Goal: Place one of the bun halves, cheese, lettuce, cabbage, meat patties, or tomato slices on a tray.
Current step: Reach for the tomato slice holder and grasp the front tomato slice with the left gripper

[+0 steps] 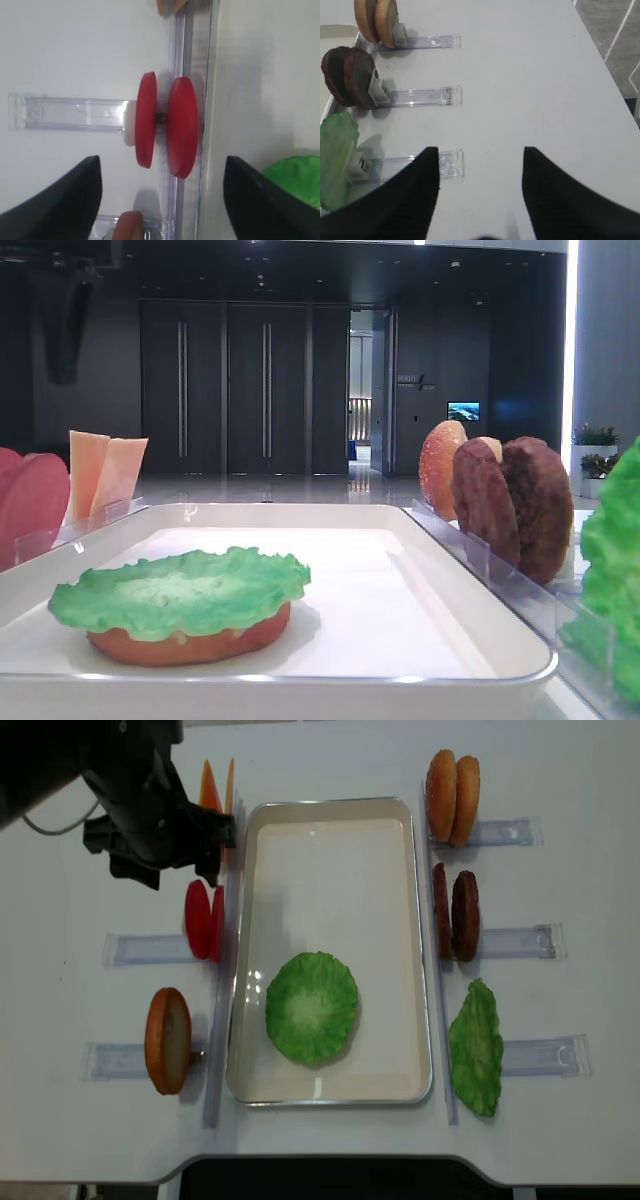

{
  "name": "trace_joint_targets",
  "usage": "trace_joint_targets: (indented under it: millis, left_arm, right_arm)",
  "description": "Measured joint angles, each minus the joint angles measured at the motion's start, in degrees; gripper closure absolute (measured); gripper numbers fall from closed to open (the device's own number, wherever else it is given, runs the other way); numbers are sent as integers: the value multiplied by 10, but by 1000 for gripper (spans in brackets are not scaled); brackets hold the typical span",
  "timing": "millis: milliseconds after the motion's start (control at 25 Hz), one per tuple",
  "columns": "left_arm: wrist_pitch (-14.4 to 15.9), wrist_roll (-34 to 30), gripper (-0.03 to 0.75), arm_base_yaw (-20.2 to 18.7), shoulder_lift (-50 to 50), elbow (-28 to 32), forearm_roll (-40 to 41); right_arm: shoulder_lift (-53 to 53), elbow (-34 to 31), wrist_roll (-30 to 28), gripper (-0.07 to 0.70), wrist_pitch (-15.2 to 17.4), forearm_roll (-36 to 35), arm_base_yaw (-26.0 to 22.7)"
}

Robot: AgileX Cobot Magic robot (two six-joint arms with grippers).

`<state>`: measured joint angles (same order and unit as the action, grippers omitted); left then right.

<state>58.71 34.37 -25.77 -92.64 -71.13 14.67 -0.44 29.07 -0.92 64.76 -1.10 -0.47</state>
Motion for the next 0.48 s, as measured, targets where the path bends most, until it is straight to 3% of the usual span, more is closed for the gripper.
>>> trace_joint_targets:
  millis: [480]
  left_arm:
    - [-38,5,139,-20,-47,-2,-9]
  right_arm:
    - [0,0,0,269,0,0,0]
